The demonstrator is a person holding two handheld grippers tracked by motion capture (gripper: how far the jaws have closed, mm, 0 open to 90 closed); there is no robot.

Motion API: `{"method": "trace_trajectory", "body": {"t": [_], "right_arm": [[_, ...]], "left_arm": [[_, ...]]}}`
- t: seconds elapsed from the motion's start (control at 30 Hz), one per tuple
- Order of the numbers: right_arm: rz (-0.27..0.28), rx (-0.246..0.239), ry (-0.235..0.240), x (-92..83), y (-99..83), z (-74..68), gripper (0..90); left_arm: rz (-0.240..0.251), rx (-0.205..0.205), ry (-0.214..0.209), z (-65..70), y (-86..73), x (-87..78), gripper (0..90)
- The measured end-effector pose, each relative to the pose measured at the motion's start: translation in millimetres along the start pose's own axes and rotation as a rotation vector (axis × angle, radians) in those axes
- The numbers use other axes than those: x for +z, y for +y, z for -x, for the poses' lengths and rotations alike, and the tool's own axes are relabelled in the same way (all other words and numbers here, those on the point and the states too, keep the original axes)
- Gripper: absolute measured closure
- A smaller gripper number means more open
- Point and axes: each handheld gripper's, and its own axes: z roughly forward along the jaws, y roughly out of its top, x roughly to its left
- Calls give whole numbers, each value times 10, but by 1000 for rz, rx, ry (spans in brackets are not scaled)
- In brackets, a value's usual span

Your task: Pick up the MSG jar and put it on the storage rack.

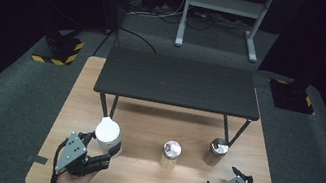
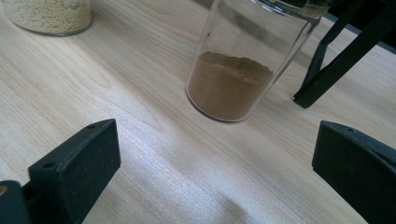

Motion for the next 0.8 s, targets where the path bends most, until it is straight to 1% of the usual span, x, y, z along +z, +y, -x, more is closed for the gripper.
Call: {"method": "trace_trajectory", "body": {"t": [0.13, 0.53, 0.8], "right_arm": [[-1, -3, 1, 1, 1, -1, 0], [3, -1, 5, -2, -1, 0, 1], [5, -2, 6, -4, -1, -1, 1]], "left_arm": [[7, 9, 2, -2, 71, 12, 306], [36, 12, 6, -35, 253, 76, 305], [56, 31, 7, -57, 433, 136, 306]]}}
